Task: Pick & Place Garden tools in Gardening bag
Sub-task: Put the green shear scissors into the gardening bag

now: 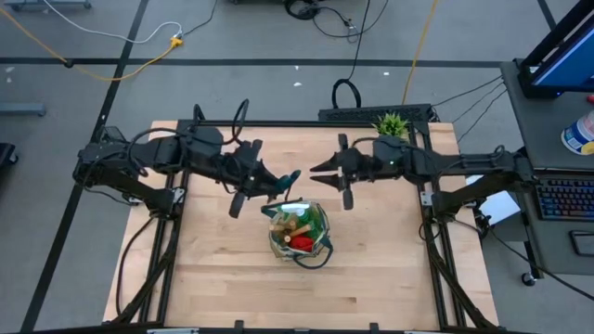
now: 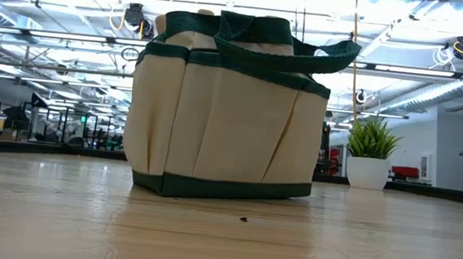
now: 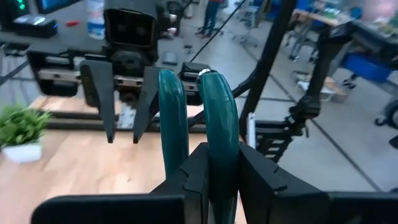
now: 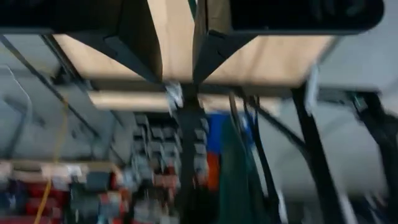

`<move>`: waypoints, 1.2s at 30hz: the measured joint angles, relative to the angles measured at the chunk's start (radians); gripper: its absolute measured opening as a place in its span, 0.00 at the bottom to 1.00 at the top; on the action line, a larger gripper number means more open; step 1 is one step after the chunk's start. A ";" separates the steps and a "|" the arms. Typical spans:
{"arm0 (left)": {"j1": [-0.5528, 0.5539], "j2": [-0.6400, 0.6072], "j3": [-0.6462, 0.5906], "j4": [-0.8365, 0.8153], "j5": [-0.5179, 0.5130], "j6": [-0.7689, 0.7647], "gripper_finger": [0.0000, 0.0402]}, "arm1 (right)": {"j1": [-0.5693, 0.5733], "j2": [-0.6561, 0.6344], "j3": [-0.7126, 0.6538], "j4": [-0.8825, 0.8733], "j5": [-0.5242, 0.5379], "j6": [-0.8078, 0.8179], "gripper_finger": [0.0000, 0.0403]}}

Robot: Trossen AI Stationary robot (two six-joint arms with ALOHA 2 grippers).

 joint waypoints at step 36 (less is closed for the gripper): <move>0.016 0.088 0.000 0.175 0.122 -0.040 0.14 | 0.002 0.024 -0.099 0.453 -0.127 0.193 0.67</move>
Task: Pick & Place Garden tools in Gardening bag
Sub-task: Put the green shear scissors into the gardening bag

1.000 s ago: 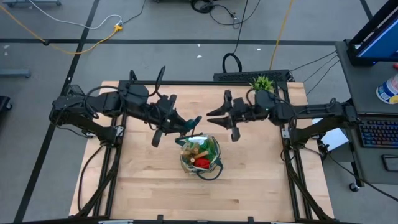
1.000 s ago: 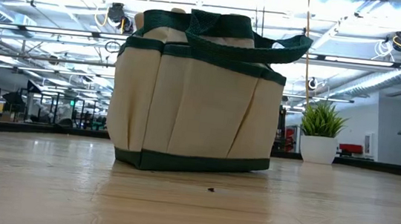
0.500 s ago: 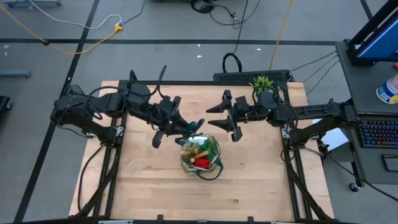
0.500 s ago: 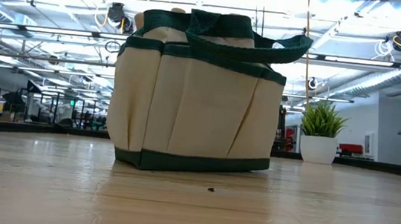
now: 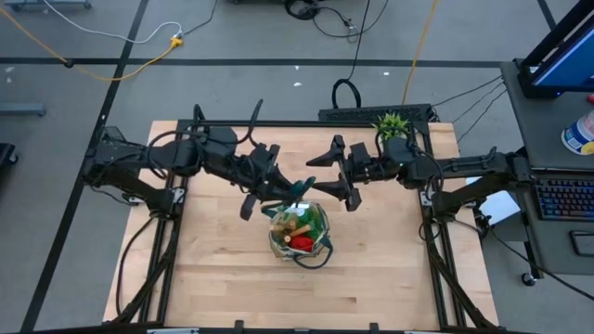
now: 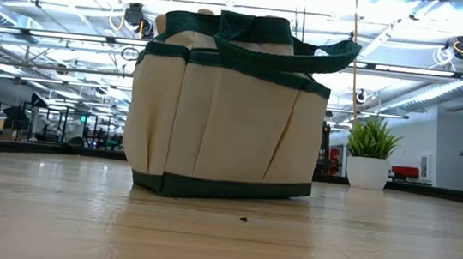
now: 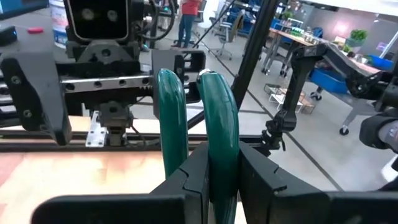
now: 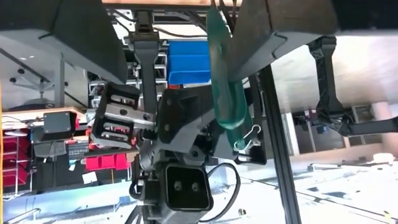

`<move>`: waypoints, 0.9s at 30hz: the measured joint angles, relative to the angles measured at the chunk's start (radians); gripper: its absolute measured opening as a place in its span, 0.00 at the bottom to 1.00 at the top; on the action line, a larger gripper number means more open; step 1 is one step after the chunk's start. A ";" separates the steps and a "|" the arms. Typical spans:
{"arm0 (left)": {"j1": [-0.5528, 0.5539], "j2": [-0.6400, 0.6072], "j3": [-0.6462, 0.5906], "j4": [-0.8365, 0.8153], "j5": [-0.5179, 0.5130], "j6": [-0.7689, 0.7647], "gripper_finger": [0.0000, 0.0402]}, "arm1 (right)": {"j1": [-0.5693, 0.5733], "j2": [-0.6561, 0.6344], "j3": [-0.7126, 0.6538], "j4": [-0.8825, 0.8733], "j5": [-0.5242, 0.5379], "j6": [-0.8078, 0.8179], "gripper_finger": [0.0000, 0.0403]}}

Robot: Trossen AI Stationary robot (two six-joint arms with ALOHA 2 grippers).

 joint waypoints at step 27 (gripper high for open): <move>0.034 0.028 0.000 0.035 0.032 -0.016 0.14 | 0.001 -0.001 0.001 -0.043 -0.078 0.053 0.66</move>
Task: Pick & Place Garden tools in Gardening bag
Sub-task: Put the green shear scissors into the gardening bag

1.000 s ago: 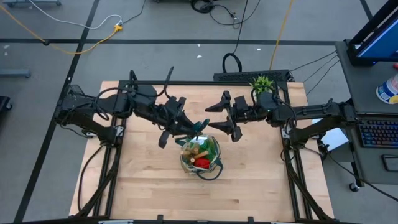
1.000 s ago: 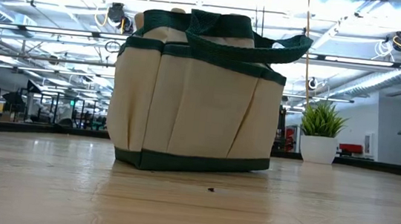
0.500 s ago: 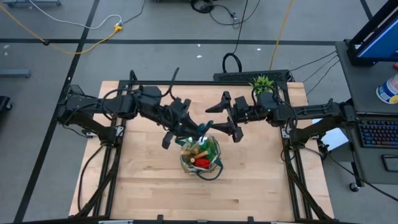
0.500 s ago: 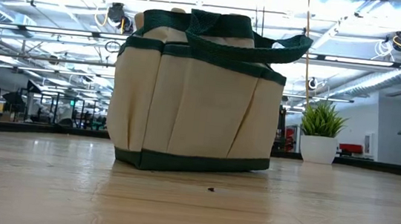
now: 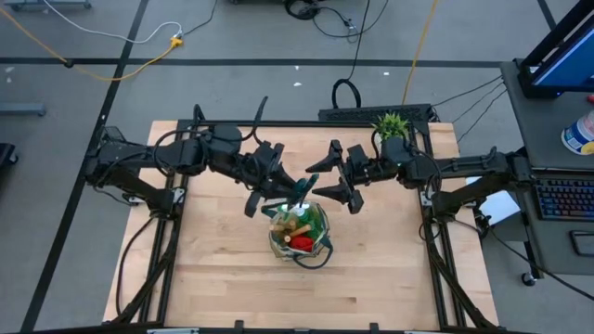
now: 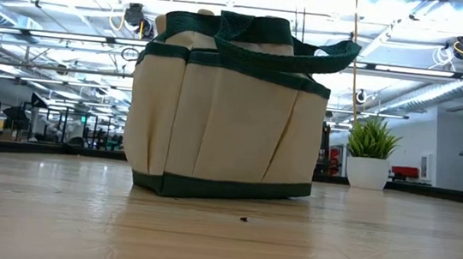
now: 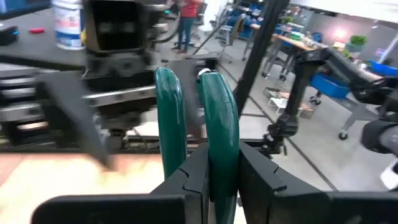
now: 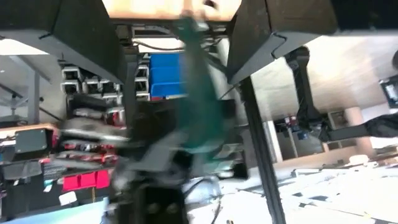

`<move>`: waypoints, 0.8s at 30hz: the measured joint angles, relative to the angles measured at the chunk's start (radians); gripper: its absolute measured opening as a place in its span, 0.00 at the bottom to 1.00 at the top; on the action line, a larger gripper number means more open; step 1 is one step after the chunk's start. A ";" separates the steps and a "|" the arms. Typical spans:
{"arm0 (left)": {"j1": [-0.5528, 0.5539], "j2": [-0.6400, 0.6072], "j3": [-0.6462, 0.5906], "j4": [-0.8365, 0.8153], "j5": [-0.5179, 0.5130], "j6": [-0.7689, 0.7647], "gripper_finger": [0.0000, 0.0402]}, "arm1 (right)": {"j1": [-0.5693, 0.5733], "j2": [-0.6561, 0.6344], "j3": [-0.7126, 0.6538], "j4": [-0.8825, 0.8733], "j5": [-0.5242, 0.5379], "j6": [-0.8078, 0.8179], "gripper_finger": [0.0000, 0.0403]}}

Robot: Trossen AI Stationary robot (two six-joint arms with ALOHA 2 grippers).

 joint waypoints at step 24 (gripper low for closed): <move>0.021 0.058 -0.001 0.053 0.075 -0.023 0.14 | -0.003 -0.007 0.001 0.037 0.008 -0.005 0.65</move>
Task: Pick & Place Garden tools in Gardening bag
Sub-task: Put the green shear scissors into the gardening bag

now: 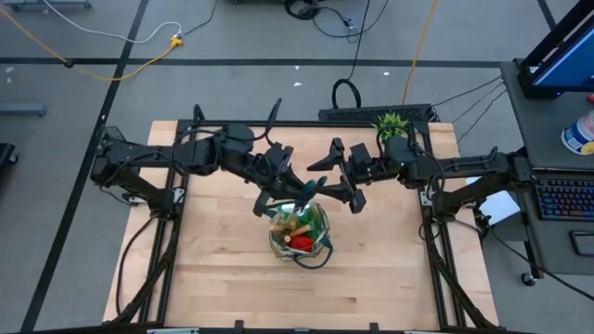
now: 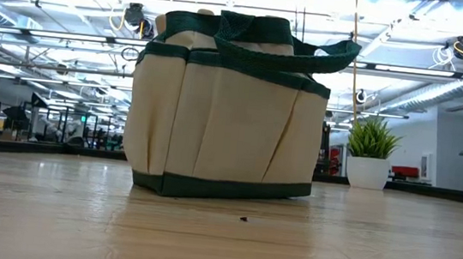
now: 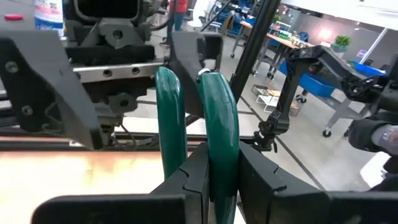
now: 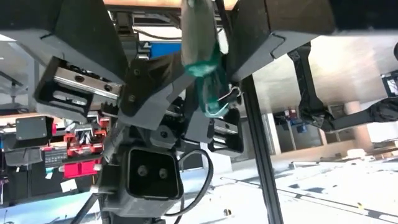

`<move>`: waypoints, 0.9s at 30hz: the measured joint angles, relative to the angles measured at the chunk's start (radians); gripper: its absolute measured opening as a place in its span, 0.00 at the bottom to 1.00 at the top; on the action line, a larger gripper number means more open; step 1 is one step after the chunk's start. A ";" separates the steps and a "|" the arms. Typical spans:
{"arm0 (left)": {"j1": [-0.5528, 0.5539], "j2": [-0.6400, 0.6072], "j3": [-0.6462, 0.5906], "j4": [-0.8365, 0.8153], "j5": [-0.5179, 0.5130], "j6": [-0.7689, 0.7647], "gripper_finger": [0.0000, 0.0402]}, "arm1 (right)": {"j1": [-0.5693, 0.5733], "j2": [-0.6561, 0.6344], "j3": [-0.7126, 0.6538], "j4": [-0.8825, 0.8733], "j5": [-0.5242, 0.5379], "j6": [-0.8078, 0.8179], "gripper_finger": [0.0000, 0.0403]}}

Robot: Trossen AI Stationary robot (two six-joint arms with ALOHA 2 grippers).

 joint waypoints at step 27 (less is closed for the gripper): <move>0.011 0.006 0.001 0.009 0.025 -0.019 0.14 | -0.005 0.000 0.000 -0.018 -0.012 -0.004 0.15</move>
